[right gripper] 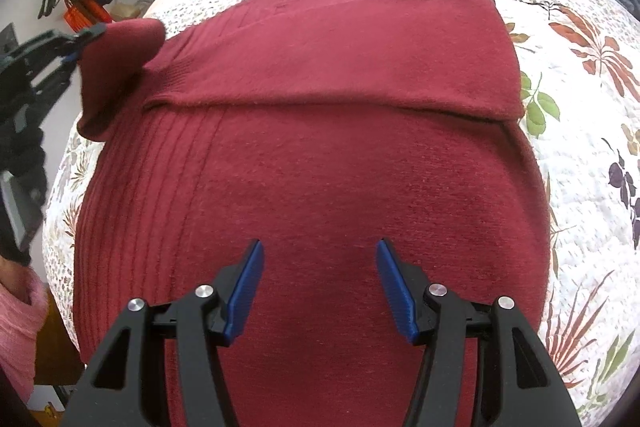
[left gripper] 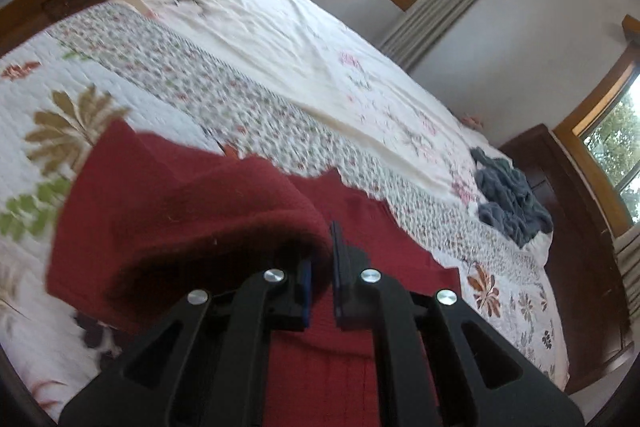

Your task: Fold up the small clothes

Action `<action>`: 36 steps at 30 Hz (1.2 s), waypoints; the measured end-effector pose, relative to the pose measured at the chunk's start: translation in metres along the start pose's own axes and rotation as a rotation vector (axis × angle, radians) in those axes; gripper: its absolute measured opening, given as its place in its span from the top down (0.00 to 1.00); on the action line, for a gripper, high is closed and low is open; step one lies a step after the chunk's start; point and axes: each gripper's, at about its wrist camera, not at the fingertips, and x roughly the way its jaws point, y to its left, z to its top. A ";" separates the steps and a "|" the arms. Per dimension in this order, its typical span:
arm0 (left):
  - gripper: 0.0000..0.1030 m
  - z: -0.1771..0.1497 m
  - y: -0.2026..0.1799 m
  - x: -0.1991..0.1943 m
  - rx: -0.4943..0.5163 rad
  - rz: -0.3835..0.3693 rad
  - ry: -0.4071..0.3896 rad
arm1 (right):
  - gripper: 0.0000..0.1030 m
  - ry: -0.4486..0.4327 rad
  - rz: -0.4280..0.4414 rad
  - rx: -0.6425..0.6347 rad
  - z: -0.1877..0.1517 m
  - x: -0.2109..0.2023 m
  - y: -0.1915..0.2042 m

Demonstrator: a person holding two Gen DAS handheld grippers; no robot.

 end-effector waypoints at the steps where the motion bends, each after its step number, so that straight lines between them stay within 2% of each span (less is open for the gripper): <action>1: 0.94 -0.006 -0.001 0.008 0.000 0.005 0.013 | 0.43 0.000 0.000 0.001 0.000 0.000 -0.001; 8: 0.94 -0.038 0.023 0.050 -0.075 0.027 0.147 | 0.43 0.008 -0.001 0.011 -0.003 0.001 -0.007; 12: 0.90 -0.052 0.036 0.063 -0.090 0.029 0.222 | 0.42 0.014 -0.006 0.010 -0.002 0.002 -0.005; 16: 0.90 -0.064 0.038 0.054 -0.027 0.008 0.283 | 0.42 0.023 -0.002 0.018 0.008 0.003 -0.002; 18: 0.79 -0.068 0.036 0.040 0.004 0.002 0.308 | 0.42 0.026 0.009 0.019 0.015 0.002 0.000; 20: 0.79 -0.069 0.037 0.014 0.031 -0.013 0.298 | 0.41 0.026 0.022 0.011 0.025 0.000 0.006; 23: 0.76 -0.055 0.039 -0.022 0.094 0.028 0.206 | 0.40 0.026 0.048 -0.001 0.044 -0.001 0.020; 24: 0.71 -0.047 0.042 -0.028 0.102 0.045 0.177 | 0.40 0.028 0.066 -0.002 0.053 -0.001 0.027; 27: 0.70 -0.020 0.056 -0.027 0.088 0.112 0.125 | 0.39 0.039 0.122 -0.009 0.082 0.004 0.051; 29: 0.70 -0.007 0.070 -0.009 0.075 0.172 0.137 | 0.39 0.045 0.133 -0.021 0.099 0.008 0.066; 31: 0.72 -0.004 0.087 0.014 0.064 0.234 0.185 | 0.39 0.055 0.145 -0.028 0.118 0.016 0.083; 33: 0.72 -0.008 0.105 0.037 0.042 0.258 0.247 | 0.39 0.078 0.167 -0.027 0.133 0.026 0.098; 36: 0.72 -0.013 0.113 0.046 0.053 0.258 0.248 | 0.38 0.107 0.184 -0.036 0.150 0.044 0.121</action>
